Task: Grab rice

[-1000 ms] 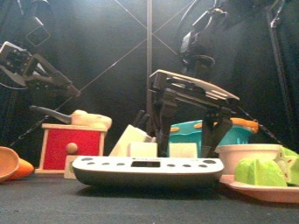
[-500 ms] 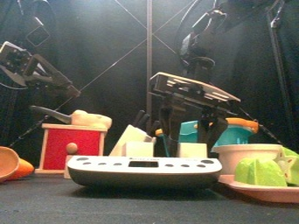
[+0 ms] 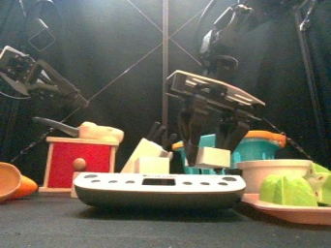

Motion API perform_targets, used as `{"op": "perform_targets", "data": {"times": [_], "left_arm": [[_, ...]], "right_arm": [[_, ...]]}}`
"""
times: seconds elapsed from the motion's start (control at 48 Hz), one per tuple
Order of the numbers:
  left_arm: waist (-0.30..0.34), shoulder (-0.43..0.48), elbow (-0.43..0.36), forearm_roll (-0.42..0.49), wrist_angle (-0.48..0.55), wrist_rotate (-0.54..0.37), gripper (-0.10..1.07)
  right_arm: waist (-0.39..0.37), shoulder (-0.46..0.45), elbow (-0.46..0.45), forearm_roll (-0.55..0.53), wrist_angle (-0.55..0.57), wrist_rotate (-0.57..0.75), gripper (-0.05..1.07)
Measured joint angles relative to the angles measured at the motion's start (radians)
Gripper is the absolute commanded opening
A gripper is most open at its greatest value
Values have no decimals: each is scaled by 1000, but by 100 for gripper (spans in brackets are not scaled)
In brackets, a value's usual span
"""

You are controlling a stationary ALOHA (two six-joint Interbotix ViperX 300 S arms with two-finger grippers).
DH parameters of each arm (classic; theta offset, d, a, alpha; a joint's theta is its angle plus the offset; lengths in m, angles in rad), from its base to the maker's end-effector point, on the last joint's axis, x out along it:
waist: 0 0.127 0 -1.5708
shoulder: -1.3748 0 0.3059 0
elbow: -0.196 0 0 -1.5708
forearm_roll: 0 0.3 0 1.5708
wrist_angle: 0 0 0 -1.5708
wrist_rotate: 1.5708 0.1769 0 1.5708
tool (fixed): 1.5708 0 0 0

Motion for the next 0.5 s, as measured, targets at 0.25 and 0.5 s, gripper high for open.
{"op": "perform_targets", "data": {"times": [0.25,0.5], "left_arm": [[0,-2,0,0,0,-3,96],[-2,0,0,0,0,-5,96]], "right_arm": [[2,-12,11,-23,-2,0,68],[2,-15,11,-23,-2,-37,68]]}}
